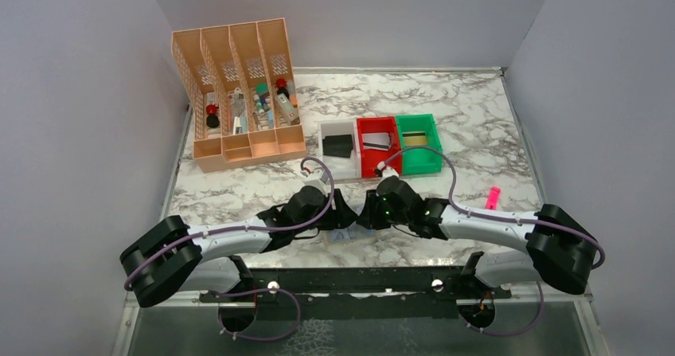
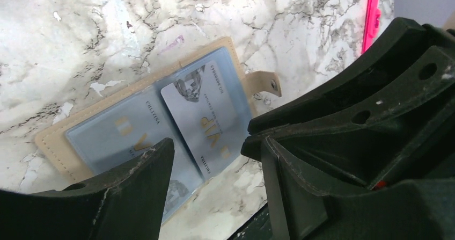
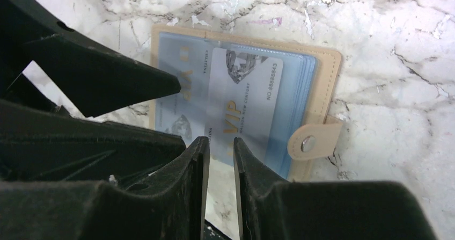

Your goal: Take the credit cards out of the card holder

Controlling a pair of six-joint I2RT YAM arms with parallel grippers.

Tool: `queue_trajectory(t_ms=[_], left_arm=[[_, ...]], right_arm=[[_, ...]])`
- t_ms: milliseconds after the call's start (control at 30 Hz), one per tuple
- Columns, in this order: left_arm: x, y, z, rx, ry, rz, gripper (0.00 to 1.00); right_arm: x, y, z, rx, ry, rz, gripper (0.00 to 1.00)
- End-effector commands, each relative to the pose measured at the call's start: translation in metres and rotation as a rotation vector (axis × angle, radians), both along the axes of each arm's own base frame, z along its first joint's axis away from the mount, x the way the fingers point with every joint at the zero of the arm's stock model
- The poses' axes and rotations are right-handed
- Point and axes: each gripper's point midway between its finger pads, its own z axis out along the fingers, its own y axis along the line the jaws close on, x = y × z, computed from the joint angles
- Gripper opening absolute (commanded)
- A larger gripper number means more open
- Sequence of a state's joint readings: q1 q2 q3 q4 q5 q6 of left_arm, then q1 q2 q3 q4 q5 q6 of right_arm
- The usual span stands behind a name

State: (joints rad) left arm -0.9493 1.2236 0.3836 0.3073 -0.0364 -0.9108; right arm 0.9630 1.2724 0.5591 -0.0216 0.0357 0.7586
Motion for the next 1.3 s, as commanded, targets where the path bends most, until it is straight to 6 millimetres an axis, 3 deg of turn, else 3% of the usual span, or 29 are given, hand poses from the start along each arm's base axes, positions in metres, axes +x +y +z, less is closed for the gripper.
queue_trajectory(t_ms=[0, 300, 667, 1000, 1267], left_arm=[[0.005, 0.002, 0.002, 0.025, -0.018, 0.016, 0.64], [0.003, -0.006, -0.004, 0.025, 0.005, -0.015, 0.64], [0.002, -0.006, -0.02, 0.048, 0.038, -0.013, 0.63], [-0.001, -0.004, -0.039, 0.033, 0.08, 0.018, 0.46], [0.002, 0.007, -0.043, 0.009, 0.094, 0.102, 0.34]], right_arm=[[0.006, 0.003, -0.004, -0.058, -0.007, 0.011, 0.29], [0.014, -0.017, -0.032, -0.204, 0.007, -0.061, 0.3], [0.001, -0.024, -0.054, -0.208, 0.083, -0.085, 0.29], [-0.002, -0.029, -0.059, -0.208, 0.105, -0.119, 0.29], [-0.002, -0.03, -0.059, -0.208, 0.108, -0.127, 0.29]])
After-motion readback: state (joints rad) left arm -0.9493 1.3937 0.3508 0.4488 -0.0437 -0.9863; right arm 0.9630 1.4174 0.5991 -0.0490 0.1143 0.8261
